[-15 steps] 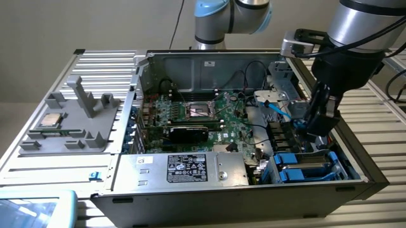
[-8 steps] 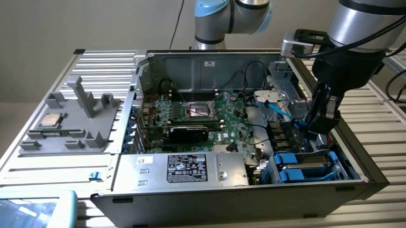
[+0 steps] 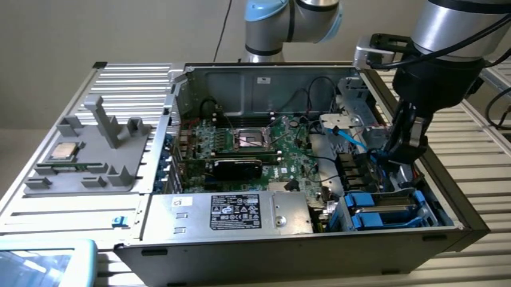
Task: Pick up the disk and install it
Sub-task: 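Insert the first disk wire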
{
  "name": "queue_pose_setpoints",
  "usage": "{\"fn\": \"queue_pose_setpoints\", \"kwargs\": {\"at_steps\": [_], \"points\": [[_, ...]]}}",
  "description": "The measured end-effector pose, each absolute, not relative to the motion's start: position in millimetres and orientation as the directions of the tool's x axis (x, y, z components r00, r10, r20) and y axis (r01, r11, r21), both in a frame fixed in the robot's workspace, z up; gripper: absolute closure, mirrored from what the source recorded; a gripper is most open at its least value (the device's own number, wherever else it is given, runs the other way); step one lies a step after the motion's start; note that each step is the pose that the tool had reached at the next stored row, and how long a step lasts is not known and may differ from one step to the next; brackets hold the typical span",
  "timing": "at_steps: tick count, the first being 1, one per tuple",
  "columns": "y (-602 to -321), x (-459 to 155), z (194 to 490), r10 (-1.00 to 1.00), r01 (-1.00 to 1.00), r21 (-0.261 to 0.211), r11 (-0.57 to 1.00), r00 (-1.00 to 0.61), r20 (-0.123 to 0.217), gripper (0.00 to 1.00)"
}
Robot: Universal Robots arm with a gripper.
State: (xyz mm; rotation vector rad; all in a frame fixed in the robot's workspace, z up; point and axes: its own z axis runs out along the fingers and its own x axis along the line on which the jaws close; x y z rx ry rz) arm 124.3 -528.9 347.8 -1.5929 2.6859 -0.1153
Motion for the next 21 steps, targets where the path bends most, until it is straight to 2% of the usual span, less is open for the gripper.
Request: {"fn": "queue_pose_setpoints", "kwargs": {"at_steps": [5, 13, 21], "points": [[-528, 122, 352, -0.875, -0.876, -0.091, 0.474, -0.48, 0.058, 0.65], [-528, 112, 350, -0.867, -0.871, -0.108, 0.48, -0.489, 0.09, 0.65], [-528, 112, 346, -0.859, -0.863, -0.114, 0.492, -0.502, 0.1, 0.65]]}}
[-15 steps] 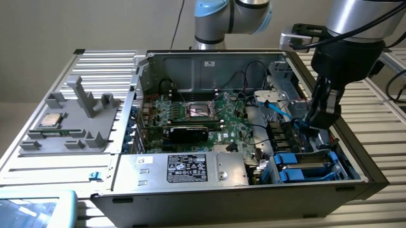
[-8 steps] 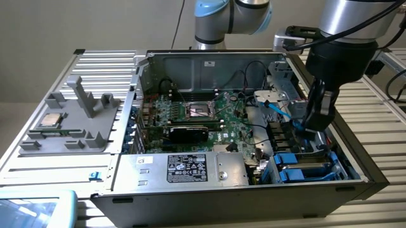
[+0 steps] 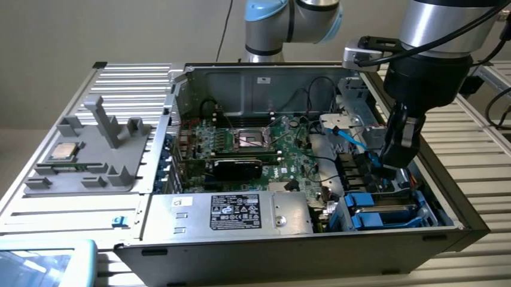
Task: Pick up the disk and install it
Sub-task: 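Insert the first disk wire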
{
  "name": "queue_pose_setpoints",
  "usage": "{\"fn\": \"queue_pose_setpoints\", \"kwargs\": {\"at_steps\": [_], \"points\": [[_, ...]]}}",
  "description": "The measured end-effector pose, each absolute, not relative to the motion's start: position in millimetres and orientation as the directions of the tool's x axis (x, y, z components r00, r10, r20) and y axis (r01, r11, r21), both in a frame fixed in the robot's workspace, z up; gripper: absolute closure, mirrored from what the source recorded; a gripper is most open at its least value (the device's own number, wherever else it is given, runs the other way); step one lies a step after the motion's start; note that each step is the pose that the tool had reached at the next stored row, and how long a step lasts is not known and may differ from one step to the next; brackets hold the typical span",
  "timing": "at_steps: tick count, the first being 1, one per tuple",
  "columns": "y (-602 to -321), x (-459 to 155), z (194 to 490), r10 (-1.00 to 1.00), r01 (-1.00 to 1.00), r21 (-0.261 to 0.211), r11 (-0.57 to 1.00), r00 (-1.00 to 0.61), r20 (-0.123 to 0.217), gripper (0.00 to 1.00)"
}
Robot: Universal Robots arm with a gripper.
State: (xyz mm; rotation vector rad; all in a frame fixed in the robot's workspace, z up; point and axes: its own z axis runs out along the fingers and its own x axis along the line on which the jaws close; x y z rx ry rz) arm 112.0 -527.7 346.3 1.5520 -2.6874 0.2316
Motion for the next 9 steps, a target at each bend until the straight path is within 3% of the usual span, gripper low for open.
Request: {"fn": "queue_pose_setpoints", "kwargs": {"at_steps": [4, 7, 9], "points": [[-527.7, 111.9, 346.3, -0.859, -0.863, -0.114, 0.492, -0.502, 0.1, 0.63], [-527.6, 112.1, 349.4, -0.859, -0.863, -0.117, 0.492, -0.503, 0.098, 0.5], [-527.5, 112.0, 352.4, -0.859, -0.862, -0.124, 0.492, -0.504, 0.094, 0.5]]}}
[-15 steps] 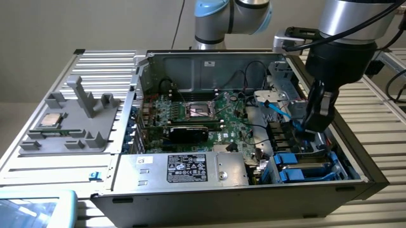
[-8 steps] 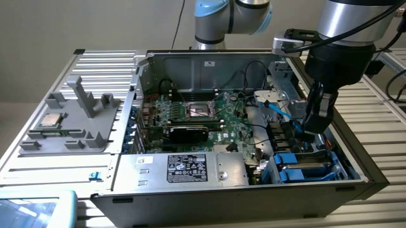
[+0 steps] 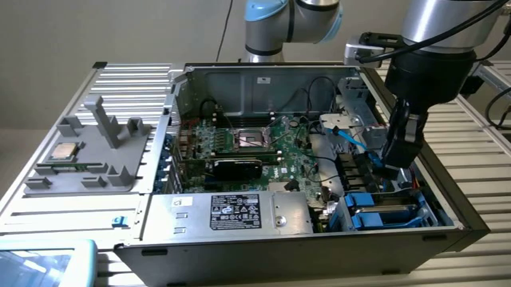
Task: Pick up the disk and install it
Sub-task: 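Insert the first disk wire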
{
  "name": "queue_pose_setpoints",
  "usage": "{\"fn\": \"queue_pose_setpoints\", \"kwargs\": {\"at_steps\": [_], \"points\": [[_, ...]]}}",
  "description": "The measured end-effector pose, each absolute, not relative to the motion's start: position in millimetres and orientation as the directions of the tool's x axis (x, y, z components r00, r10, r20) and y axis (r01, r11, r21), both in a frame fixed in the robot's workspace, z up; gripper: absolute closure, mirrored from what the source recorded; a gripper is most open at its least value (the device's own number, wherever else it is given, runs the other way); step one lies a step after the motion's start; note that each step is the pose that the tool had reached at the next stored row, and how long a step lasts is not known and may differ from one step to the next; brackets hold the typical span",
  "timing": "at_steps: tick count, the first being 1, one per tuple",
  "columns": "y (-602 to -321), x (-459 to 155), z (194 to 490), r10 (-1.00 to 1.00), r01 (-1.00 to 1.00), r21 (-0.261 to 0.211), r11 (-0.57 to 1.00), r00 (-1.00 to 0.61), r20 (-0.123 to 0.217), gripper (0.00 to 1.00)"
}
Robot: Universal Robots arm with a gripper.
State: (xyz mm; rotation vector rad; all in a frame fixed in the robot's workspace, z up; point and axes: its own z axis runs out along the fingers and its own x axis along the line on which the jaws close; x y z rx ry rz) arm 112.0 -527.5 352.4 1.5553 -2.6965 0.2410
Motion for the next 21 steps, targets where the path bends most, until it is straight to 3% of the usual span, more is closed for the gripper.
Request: {"fn": "queue_pose_setpoints", "kwargs": {"at_steps": [14, 18, 21], "points": [[-533, 111, 400, -0.859, -0.86, -0.133, 0.492, -0.504, 0.084, 0.5], [-541, 109, 401, -0.861, -0.861, -0.123, 0.494, -0.504, 0.069, 0.5], [-547, 108, 402, -0.863, -0.861, -0.105, 0.498, -0.504, 0.039, 0.5]]}}
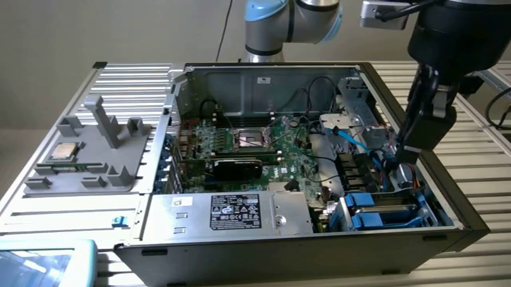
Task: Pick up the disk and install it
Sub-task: 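Insert the first disk wire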
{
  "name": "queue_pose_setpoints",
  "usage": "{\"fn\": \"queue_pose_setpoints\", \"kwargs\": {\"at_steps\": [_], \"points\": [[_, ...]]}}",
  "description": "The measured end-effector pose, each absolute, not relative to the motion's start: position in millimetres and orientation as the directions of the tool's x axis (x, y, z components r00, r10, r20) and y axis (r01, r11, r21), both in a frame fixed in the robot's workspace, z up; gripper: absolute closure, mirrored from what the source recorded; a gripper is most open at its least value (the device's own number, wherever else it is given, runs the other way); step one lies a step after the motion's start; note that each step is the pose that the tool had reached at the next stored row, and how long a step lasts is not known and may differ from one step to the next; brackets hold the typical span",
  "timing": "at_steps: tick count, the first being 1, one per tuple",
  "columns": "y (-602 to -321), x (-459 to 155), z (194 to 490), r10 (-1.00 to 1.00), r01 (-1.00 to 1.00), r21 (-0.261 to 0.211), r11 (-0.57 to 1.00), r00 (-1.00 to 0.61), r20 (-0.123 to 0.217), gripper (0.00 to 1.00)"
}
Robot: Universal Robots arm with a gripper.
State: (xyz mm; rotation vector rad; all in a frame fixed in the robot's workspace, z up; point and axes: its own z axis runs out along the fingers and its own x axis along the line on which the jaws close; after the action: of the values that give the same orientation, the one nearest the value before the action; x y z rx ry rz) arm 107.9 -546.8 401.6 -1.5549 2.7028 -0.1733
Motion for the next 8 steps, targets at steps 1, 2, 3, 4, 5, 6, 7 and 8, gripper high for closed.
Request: {"fn": "queue_pose_setpoints", "kwargs": {"at_steps": [1, 2, 3, 4, 5, 6, 7, 8], "points": [[-547.7, 107.8, 401.5, -0.863, -0.861, -0.101, 0.499, -0.504, 0.032, 0.5], [-547.9, 107.8, 401.6, -0.863, -0.861, -0.101, 0.499, -0.504, 0.031, 0.5], [-547.9, 107.8, 401.6, -0.863, -0.861, -0.101, 0.499, -0.504, 0.031, 0.5], [-547.9, 107.8, 401.6, -0.863, -0.861, -0.101, 0.499, -0.504, 0.031, 0.5], [-547.9, 107.8, 401.6, -0.863, -0.861, -0.1, 0.499, -0.504, 0.031, 0.5], [-547.9, 107.8, 401.6, -0.863, -0.861, -0.1, 0.499, -0.504, 0.031, 0.5], [-547.9, 107.8, 401.5, -0.863, -0.861, -0.1, 0.499, -0.504, 0.031, 0.5], [-547.9, 107.8, 401.6, -0.863, -0.861, -0.1, 0.499, -0.504, 0.031, 0.5]]}}
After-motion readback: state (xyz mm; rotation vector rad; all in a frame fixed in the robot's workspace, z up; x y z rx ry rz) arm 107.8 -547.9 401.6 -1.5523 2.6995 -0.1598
